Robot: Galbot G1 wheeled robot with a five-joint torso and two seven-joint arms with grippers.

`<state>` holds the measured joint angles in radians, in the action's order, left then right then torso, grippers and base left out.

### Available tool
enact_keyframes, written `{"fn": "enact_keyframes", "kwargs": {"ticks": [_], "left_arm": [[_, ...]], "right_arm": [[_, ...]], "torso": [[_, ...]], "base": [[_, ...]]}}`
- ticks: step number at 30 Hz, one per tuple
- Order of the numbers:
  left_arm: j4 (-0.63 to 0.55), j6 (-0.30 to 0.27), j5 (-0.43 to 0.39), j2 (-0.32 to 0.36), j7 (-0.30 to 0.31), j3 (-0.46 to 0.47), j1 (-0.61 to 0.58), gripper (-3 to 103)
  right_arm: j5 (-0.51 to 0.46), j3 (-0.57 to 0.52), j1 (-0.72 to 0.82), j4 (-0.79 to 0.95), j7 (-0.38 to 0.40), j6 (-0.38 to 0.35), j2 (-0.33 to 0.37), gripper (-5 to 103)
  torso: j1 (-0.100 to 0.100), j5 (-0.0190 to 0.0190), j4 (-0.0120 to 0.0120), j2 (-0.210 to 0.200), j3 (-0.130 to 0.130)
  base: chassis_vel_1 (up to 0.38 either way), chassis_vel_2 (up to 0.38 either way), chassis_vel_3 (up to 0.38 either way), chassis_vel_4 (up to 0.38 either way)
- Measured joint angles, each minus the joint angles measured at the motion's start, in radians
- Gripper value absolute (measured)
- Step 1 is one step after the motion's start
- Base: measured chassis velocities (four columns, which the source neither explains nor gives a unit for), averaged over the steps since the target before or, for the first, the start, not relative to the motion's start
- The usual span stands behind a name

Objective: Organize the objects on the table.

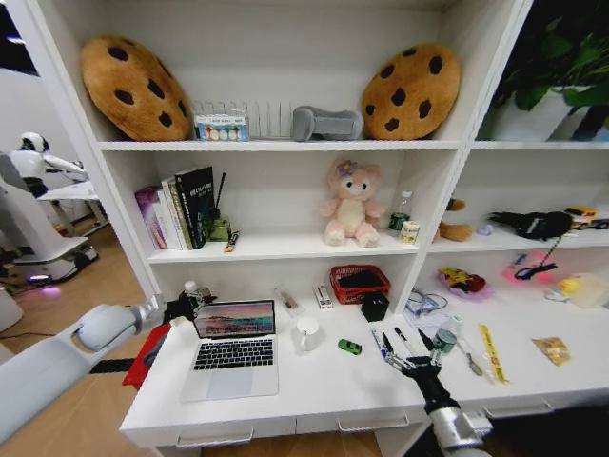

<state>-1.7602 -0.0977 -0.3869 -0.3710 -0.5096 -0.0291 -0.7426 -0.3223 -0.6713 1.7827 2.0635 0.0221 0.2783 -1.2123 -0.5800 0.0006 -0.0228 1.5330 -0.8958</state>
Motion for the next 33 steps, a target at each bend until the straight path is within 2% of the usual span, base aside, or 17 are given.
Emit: {"fn": "enact_keyframes", "kwargs": {"ticks": [4, 7, 8, 11, 14, 18, 21, 22, 23, 25, 27, 28, 29, 30, 31, 32, 33], "left_arm": [[-0.042, 0.001, 0.001, 0.023, -0.026, -0.001, -0.018, 0], [-0.081, -0.003, 0.005, 0.053, -0.053, 0.021, -0.074, 0], [-0.116, 0.001, 0.006, 0.071, -0.060, 0.063, -0.135, 0], [-0.151, 0.007, 0.007, 0.095, -0.064, 0.103, -0.199, 0], [-0.184, 0.012, 0.017, 0.109, -0.065, 0.132, -0.260, 0], [-0.217, 0.015, 0.039, 0.112, -0.069, 0.152, -0.322, 0], [-0.246, 0.018, 0.056, 0.120, -0.092, 0.173, -0.383, 0], [-0.257, 0.025, 0.063, 0.127, -0.115, 0.192, -0.418, 0], [-0.272, 0.042, 0.071, 0.136, -0.165, 0.232, -0.483, 0], [-0.275, 0.061, 0.075, 0.137, -0.186, 0.258, -0.517, 0], [-0.274, 0.074, 0.073, 0.132, -0.179, 0.274, -0.531, 0], [-0.270, 0.081, 0.062, 0.121, -0.146, 0.293, -0.539, 0], [-0.261, 0.079, 0.018, 0.090, -0.051, 0.323, -0.543, 0], [-0.259, 0.071, -0.012, 0.071, 0.013, 0.333, -0.543, 0], [-0.259, 0.071, -0.012, 0.071, 0.013, 0.333, -0.543, 0], [-0.257, 0.046, -0.071, 0.033, 0.172, 0.340, -0.544, 0], [-0.258, 0.025, -0.118, 0.000, 0.289, 0.342, -0.546, 0]], "right_arm": [[0.001, 0.004, 0.000, -0.001, 0.001, 0.001, -0.003, 100], [0.001, 0.008, -0.007, -0.002, 0.002, 0.000, -0.003, 100], [0.001, 0.013, -0.014, -0.002, 0.003, -0.003, -0.001, 100], [0.000, 0.020, -0.021, -0.002, 0.011, -0.009, 0.003, 100], [-0.001, 0.023, -0.026, 0.000, 0.015, -0.014, 0.006, 100], [-0.003, 0.020, -0.021, 0.006, 0.016, -0.015, 0.006, 100], [-0.017, 0.012, -0.013, 0.009, 0.017, -0.015, 0.006, 100], [-0.024, 0.009, -0.011, 0.011, 0.017, -0.015, 0.007, 100], [-0.033, 0.004, -0.010, 0.014, 0.018, -0.015, 0.009, 100], [-0.038, 0.002, -0.010, 0.016, 0.019, -0.016, 0.010, 100], [-0.040, 0.001, -0.010, 0.018, 0.020, -0.016, 0.011, 100], [-0.042, 0.000, -0.011, 0.020, 0.022, -0.017, 0.013, 100], [-0.043, 0.001, -0.012, 0.023, 0.024, -0.019, 0.015, 100], [-0.043, 0.001, -0.013, 0.024, 0.026, -0.020, 0.016, 100], [-0.043, 0.001, -0.013, 0.024, 0.026, -0.020, 0.016, 100], [-0.043, 0.004, -0.013, 0.027, 0.026, -0.022, 0.016, 100], [-0.043, 0.004, -0.012, 0.030, 0.027, -0.024, 0.017, 100]], "torso": [[0.000, 0.0002, -0.0002, 0.000, 0.000], [0.000, -0.0002, -0.0003, 0.000, 0.000], [0.000, -0.0027, 0.0003, -0.001, -0.001], [0.000, -0.0002, 0.0002, -0.001, -0.001], [0.000, -0.0013, 0.0003, -0.001, -0.001], [0.000, -0.0006, 0.0002, 0.000, 0.000], [0.000, -0.0008, 0.0000, 0.000, 0.000], [0.000, -0.0004, -0.0002, 0.000, 0.000], [0.000, -0.0005, 0.0002, 0.000, 0.000], [0.000, -0.0006, 0.0004, 0.000, 0.000], [0.000, -0.0004, 0.0003, 0.000, 0.000], [0.000, -0.0005, 0.0004, 0.000, 0.000], [0.000, -0.0006, 0.0001, 0.000, 0.000], [0.000, -0.0006, 0.0000, 0.000, 0.000], [0.000, -0.0006, 0.0000, 0.000, 0.000], [0.000, -0.0005, 0.0000, 0.000, 0.000], [0.000, -0.0002, -0.0001, 0.000, 0.000]], "base": [[0.000, 0.000, 0.000, 0.000], [0.000, 0.000, 0.000, 0.000], [0.000, 0.000, 0.000, 0.000], [0.000, 0.000, 0.000, 0.000], [0.000, 0.000, 0.000, 0.000], [0.000, 0.000, 0.000, 0.000], [0.000, 0.000, 0.000, 0.000], [0.000, 0.000, 0.000, 0.000], [0.000, 0.000, 0.000, 0.000], [0.000, 0.000, 0.000, 0.000], [0.000, 0.000, 0.000, 0.000], [0.000, 0.000, 0.000, 0.000], [0.000, 0.000, 0.000, 0.000], [0.000, 0.000, 0.000, 0.000], [0.000, 0.000, 0.000, 0.000], [0.000, 0.000, 0.000, 0.000], [0.000, 0.000, 0.000, 0.000]]}}
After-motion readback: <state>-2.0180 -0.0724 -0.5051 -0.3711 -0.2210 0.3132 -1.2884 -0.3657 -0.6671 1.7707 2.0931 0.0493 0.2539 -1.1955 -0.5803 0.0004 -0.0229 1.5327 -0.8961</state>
